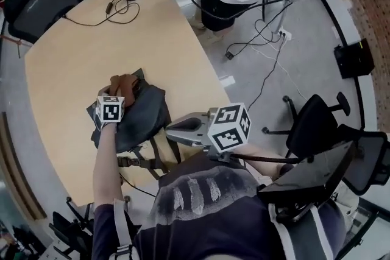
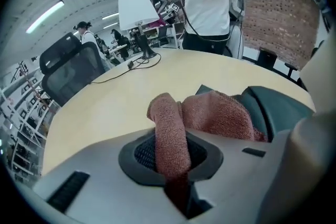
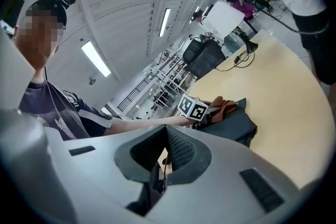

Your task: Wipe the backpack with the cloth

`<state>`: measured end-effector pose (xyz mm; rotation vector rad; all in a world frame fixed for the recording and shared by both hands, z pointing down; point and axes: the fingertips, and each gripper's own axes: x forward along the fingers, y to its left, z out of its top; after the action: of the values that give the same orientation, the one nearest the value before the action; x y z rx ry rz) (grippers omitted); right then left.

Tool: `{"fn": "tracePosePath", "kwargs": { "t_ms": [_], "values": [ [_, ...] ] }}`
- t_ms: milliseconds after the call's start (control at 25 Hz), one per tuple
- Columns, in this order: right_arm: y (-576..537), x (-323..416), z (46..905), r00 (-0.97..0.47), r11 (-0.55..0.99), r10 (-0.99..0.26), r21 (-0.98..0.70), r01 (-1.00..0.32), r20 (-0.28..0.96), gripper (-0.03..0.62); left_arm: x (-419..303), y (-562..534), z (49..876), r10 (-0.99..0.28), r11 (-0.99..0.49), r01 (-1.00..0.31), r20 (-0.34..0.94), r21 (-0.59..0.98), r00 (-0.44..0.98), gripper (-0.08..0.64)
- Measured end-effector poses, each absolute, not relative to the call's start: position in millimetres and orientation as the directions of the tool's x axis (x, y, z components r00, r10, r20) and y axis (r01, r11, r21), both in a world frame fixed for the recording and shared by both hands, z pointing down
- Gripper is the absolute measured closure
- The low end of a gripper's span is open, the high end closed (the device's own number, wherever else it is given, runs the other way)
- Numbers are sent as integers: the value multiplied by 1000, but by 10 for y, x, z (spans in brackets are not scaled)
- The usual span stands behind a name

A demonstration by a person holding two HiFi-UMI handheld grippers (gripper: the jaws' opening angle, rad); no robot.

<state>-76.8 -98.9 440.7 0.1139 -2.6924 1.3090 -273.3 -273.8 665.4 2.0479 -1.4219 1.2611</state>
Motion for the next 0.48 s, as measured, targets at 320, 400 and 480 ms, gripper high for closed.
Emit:
{"fn": "tracePosePath", "kwargs": {
  "t_ms": [320, 400, 480],
  "values": [
    [-962, -1175, 4320, -988, 604, 65, -793, -75, 143, 591, -3467, -2371, 6725, -529, -409, -875, 848, -260, -5, 503],
    [-952, -1248, 4298, -987, 607, 77, -792, -65, 141, 591, -3670, -2275, 6725, -524, -394, -878, 851, -271, -28, 503],
    [-943, -1300, 4271, -987, 610, 82, -790, -59, 137, 591, -3847, -2200, 6720, -521, -379, -883, 853, -278, -45, 503]
  ]
}}
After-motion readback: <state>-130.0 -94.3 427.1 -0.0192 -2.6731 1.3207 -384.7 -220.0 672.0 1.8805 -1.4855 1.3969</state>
